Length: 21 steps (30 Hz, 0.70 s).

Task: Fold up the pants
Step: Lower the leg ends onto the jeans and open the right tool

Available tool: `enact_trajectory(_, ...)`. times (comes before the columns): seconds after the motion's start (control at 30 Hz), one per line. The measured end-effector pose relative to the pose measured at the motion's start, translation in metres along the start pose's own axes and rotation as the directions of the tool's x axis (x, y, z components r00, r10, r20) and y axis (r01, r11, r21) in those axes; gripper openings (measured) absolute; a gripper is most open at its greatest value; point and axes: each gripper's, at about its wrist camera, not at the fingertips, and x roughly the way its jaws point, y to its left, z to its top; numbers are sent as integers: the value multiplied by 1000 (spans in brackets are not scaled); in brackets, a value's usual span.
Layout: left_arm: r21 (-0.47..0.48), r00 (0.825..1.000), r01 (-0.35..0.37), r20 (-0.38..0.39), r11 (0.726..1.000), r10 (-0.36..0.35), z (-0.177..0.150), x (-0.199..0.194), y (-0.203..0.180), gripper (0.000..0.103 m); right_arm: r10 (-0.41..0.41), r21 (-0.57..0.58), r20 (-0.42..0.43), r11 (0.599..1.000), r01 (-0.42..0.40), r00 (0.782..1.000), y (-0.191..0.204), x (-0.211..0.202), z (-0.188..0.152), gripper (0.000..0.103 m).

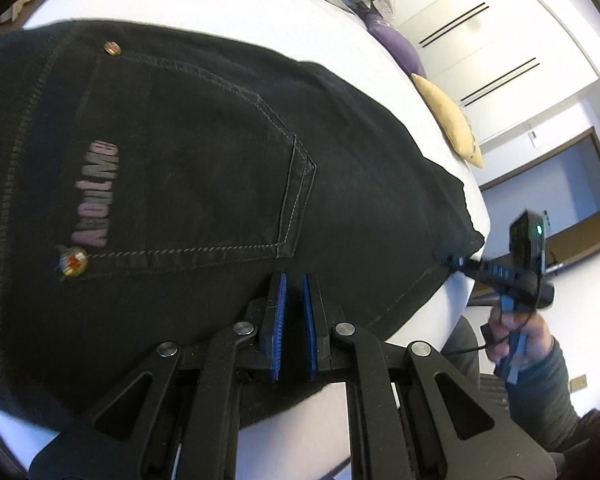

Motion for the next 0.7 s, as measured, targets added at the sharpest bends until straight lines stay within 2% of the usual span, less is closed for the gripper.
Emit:
enact_trajectory(0.1, 6, 999, 19, 30, 1000, -19, 8, -3, -12, 8, -38, -46, -31, 998, 36, 999, 0, -5, -9, 9)
enact_trajectory(0.2, 29, 996, 83, 39, 996, -85, 31, 6, -30, 8, -33, -42, -34, 999, 31, 999, -3, -7, -10, 8)
enact_trajectory(0.3, 160, 990, 135, 6, 978, -138, 42, 36, -78, 9, -40, -48, -43, 998, 38, 998, -1, -13, -8, 8)
enact_trajectory(0.37, 235, 994, 102, -67, 967, -89, 41, 68, -99, 9, -56, -35, -5, 998, 56, 998, 4, -29, 0, 15)
enact_trajectory(0.43, 225, 987, 78, -153, 971, -44, 29, 97, -94, 8, -9, -24, 102, 1000, 12, 995, 10, -50, 13, 32)
enact_trajectory(0.47, 215, 988, 92, -143, 972, -61, 24, 99, -91, 8, 31, -27, 144, 999, -27, 989, 12, -55, 18, 40)
enact_trajectory(0.5, 208, 989, 105, -126, 972, -80, 20, 97, -88, 8, 81, -40, 188, 996, -75, 979, 14, -57, 26, 63)
enact_trajectory(0.53, 190, 986, 119, -135, 975, -94, 18, 96, -85, 8, 119, -58, 209, 992, -109, 971, 14, -55, 31, 78)
enact_trajectory(0.6, 164, 981, 139, -155, 977, -114, 17, 92, -81, 8, 198, -79, 222, 980, -185, 955, 1, -40, 40, 79)
enact_trajectory(0.7, 153, 979, 146, -161, 977, -122, 13, 87, -76, 8, 227, 43, 188, 970, -239, 956, -47, -14, 45, 79)
